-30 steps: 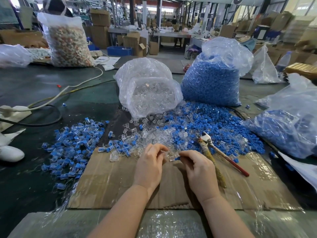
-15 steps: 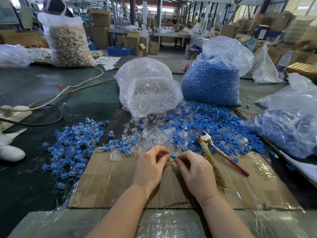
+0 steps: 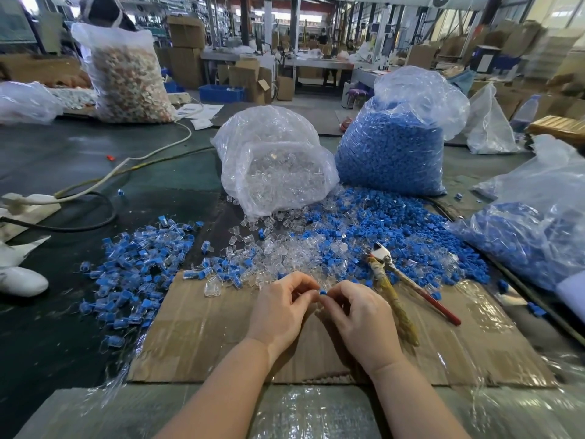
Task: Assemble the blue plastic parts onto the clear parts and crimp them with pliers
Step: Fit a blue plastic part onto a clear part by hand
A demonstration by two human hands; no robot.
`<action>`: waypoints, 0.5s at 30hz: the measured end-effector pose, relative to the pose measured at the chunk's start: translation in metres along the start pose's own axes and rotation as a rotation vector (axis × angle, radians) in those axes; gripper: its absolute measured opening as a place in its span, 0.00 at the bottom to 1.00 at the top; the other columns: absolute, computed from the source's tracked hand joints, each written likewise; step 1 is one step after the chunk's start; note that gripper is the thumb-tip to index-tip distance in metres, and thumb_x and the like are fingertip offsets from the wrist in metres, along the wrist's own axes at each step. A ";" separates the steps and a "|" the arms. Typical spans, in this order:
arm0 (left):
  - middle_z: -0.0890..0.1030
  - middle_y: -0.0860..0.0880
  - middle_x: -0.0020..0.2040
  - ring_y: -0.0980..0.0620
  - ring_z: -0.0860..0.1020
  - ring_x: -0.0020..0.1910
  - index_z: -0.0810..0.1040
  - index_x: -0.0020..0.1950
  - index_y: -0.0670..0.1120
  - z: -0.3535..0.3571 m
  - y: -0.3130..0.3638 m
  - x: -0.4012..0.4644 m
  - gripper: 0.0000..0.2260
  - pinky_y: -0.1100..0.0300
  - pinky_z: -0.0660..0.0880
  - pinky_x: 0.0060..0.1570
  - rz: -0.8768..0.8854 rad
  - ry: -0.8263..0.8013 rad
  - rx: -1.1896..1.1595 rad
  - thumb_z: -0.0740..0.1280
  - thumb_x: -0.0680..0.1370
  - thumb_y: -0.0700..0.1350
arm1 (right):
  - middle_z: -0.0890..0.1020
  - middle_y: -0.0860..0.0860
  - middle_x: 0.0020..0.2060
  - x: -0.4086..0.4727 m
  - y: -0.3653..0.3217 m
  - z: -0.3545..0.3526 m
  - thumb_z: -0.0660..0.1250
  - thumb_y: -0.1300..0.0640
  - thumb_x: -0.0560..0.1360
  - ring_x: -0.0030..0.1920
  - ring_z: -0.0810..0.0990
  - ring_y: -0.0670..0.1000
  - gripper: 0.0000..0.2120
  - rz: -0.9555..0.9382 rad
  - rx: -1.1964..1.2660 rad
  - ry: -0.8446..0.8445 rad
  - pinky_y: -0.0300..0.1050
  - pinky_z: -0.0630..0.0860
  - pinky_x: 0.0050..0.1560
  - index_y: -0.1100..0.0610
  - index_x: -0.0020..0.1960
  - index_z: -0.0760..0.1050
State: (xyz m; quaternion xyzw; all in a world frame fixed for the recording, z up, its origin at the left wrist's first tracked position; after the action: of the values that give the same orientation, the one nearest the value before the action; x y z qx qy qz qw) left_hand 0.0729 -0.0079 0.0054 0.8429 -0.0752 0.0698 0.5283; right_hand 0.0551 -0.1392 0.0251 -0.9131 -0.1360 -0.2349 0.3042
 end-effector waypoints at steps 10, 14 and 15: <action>0.81 0.54 0.39 0.59 0.80 0.39 0.77 0.44 0.57 -0.002 -0.001 0.001 0.11 0.57 0.79 0.46 -0.033 0.016 -0.101 0.67 0.76 0.39 | 0.75 0.42 0.40 0.001 -0.006 -0.008 0.73 0.59 0.70 0.39 0.72 0.42 0.10 -0.050 0.102 0.031 0.39 0.73 0.43 0.56 0.51 0.79; 0.82 0.54 0.40 0.58 0.81 0.41 0.78 0.46 0.55 0.000 0.000 0.001 0.09 0.57 0.79 0.48 -0.025 -0.015 -0.088 0.66 0.77 0.40 | 0.76 0.43 0.42 0.001 -0.008 -0.007 0.73 0.60 0.70 0.41 0.74 0.42 0.12 -0.072 0.120 -0.011 0.39 0.74 0.44 0.54 0.54 0.80; 0.82 0.54 0.40 0.58 0.81 0.41 0.79 0.46 0.55 0.000 0.000 0.001 0.09 0.57 0.79 0.48 -0.024 -0.016 -0.086 0.66 0.77 0.40 | 0.77 0.44 0.41 0.001 -0.008 -0.007 0.73 0.60 0.70 0.41 0.74 0.43 0.12 -0.077 0.119 -0.020 0.40 0.75 0.43 0.54 0.53 0.81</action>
State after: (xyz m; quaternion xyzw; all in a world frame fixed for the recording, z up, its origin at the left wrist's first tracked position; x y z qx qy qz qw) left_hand 0.0738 -0.0077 0.0060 0.8206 -0.0723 0.0533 0.5644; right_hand 0.0502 -0.1370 0.0343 -0.8899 -0.1878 -0.2286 0.3472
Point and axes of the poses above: each hand's wrist, its own x-axis towards the middle knuckle, its own z-axis out of the palm, y = z × x, the point moved 7 cm from there along x, towards the middle knuckle
